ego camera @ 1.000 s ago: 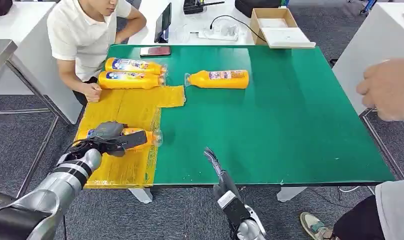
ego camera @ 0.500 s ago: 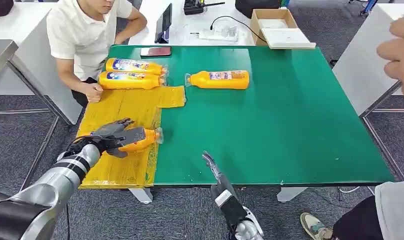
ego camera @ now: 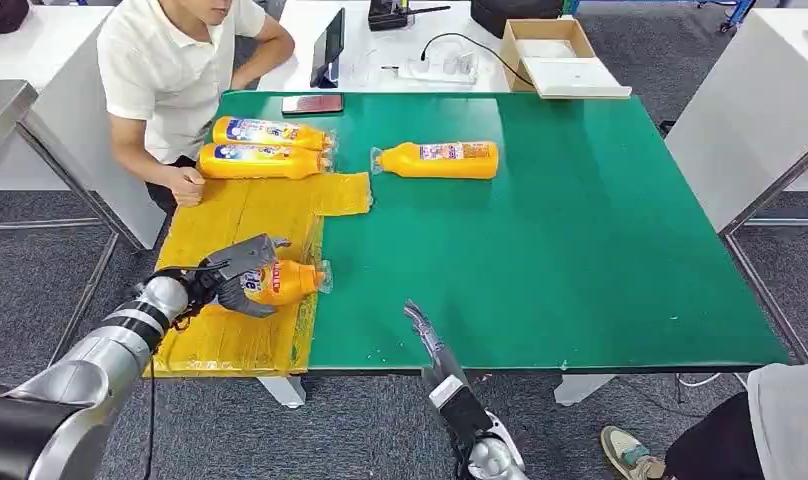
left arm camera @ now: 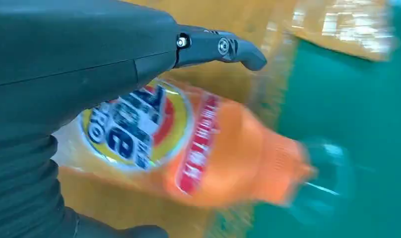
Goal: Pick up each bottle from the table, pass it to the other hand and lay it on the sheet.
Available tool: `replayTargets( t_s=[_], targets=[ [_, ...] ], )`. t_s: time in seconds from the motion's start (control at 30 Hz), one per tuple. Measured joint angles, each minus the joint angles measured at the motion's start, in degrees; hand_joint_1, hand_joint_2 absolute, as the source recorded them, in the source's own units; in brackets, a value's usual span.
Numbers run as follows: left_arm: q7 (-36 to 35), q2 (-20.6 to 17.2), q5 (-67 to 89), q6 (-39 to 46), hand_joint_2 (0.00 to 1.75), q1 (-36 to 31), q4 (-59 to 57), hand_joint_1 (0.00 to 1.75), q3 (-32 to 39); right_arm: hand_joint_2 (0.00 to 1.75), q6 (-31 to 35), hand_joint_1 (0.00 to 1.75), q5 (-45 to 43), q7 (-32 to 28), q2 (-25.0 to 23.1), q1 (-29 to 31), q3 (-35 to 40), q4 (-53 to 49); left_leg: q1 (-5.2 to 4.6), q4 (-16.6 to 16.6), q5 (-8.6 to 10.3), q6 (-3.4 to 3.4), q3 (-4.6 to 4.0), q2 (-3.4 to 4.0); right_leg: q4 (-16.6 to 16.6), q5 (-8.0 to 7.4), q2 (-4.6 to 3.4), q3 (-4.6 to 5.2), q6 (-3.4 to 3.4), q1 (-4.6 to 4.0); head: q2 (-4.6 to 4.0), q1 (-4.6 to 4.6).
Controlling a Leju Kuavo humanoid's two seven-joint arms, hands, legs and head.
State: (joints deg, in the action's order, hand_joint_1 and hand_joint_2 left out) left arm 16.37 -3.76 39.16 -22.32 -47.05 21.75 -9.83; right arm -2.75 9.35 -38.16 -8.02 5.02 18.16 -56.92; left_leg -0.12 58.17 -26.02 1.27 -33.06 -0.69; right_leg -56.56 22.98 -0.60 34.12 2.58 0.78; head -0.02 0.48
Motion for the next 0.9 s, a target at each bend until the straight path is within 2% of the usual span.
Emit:
replayTargets(
  t_s=[0.13, 0.23, 0.5, 0.67, 0.73, 0.77, 0.9],
  targets=[
    [4.46, -0.63, -11.96, 2.06, 1.75, 2.2, 4.31, 0.0, 5.16, 0.0, 0.63, 0.0, -0.98, 0.0, 0.63, -0.35, 0.39, 0.22, 0.0, 0.0, 0.01, 0.0, -0.11, 0.1, 0.0, -0.01, -0.03, 0.15, 0.01, -0.01, 0.0, 0.0],
    [3.84, -0.83, -20.33, 2.69, 1.75, 4.09, 9.78, 0.0, 8.15, 0.0, 1.01, 0.0, -1.13, 0.0, 1.27, -0.76, 0.44, 0.22, 0.0, 0.01, 0.0, -0.01, -0.18, 0.09, 0.0, -0.01, -0.02, 0.21, 0.0, 0.0, 0.0, 0.0],
    [3.01, -2.43, -27.21, 2.11, 1.75, 9.02, 22.21, 0.0, 7.82, 0.0, 1.11, 0.0, -1.2, 0.0, 2.08, -1.02, 0.5, 0.22, 0.01, 0.01, 0.0, -0.01, -0.43, 0.12, 0.0, 0.0, -0.02, 0.48, 0.0, 0.0, 0.0, -0.02],
    [3.43, -2.91, -29.29, 7.49, 1.75, 10.6, 26.82, 0.0, 6.4, 0.0, 1.29, 0.0, -1.13, 0.0, 2.23, -1.02, 0.5, 0.28, 0.01, 0.01, 0.01, -0.01, -0.44, 0.07, 0.0, 0.0, -0.02, 0.5, 0.0, -0.01, 0.0, 0.0],
    [3.78, -2.04, -33.14, 10.9, 1.75, 12.07, 29.8, 0.0, 6.4, 0.0, 2.7, 0.0, -1.18, 0.0, 2.25, -1.37, 0.5, -0.05, -0.01, 0.01, 0.0, -0.01, -0.43, 0.12, 0.01, 0.0, -0.02, 0.51, 0.0, 0.0, 0.0, -0.02],
    [3.76, -1.42, -35.95, 12.0, 1.75, 13.14, 32.18, 0.0, 6.4, 1.75, 3.84, 0.0, -1.27, 0.0, 2.34, -1.75, 0.48, -0.76, -0.01, 0.01, 0.0, -0.01, -0.44, 0.1, 0.01, 0.0, -0.02, 0.51, 0.0, 0.0, 0.0, -0.02],
    [1.85, 0.83, -47.17, 13.58, 1.75, 19.24, 42.52, 0.0, 5.48, 1.75, 9.78, 0.0, -0.52, 0.0, 2.91, -3.03, -0.02, -3.81, -0.06, 0.01, -0.04, 0.01, -0.49, 0.12, 0.05, 0.01, -0.02, 0.54, 0.01, 0.03, 0.0, -0.02]
  ],
)
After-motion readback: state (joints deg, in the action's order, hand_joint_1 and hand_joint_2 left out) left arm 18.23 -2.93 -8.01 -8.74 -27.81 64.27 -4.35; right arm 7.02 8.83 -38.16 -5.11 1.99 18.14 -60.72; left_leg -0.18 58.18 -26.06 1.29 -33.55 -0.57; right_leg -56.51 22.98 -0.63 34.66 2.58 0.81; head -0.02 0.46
